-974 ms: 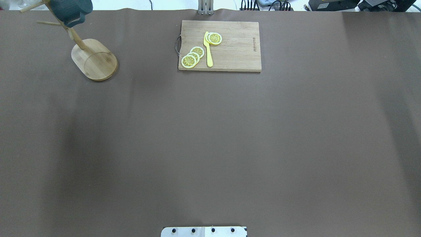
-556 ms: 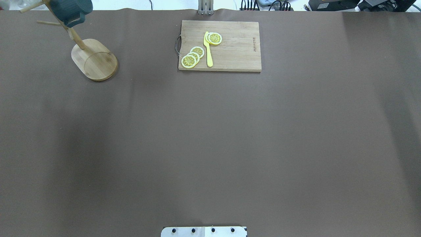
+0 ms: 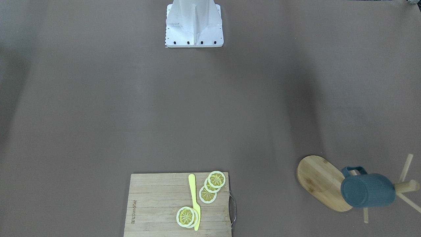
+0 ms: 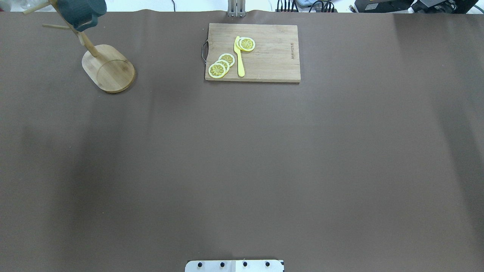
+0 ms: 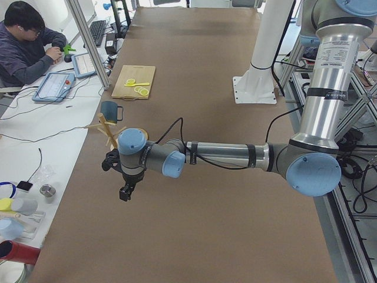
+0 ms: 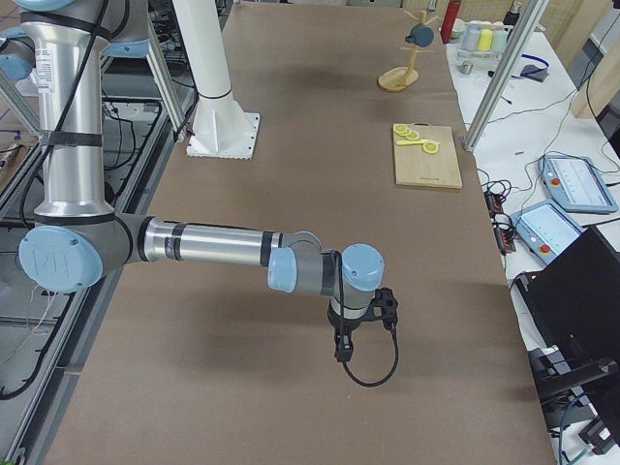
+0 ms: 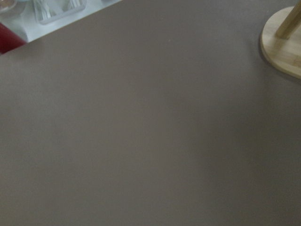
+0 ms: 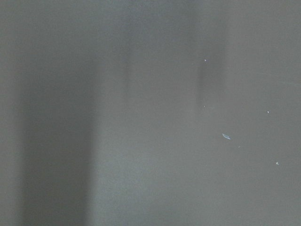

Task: Hang cup on storage rack

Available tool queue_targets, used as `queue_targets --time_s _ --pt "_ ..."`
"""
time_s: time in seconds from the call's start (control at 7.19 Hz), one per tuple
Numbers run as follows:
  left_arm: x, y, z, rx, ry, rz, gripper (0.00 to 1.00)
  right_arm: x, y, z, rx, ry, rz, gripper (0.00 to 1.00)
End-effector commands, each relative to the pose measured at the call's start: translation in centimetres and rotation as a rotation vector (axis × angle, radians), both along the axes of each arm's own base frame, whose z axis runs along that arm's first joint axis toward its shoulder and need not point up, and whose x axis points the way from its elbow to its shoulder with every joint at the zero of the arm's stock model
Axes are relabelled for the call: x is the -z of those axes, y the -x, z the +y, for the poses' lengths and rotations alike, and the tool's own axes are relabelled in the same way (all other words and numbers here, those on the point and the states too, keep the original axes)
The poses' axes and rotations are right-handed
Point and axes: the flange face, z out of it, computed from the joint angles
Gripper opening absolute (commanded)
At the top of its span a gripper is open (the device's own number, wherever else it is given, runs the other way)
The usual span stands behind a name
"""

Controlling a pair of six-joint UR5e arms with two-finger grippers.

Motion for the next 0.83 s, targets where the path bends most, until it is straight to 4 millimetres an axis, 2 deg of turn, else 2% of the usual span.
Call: queue_targets --time_s 0.0,0.14,0.42,0.7 --pt "-2.0 0.3 2.2 0.001 0.088 0.003 0.99 0.1 0.0 -0.1 0.0 -0.002 -0.002 1.0" --pt "-1.5 0.3 4.0 -0.002 0.076 0.007 0.99 0.1 0.0 -0.1 0.0 0.0 -0.002 1.0" --pt "-0.7 0.2 4.2 -0.009 0.102 0.03 0.99 0.0 0.0 -0.1 0.0 0.001 -0.002 1.0" --pt "-1.0 0.2 4.4 -0.099 0.107 0.016 0.99 -0.1 0.1 0.1 0.002 0.004 -0.005 1.0"
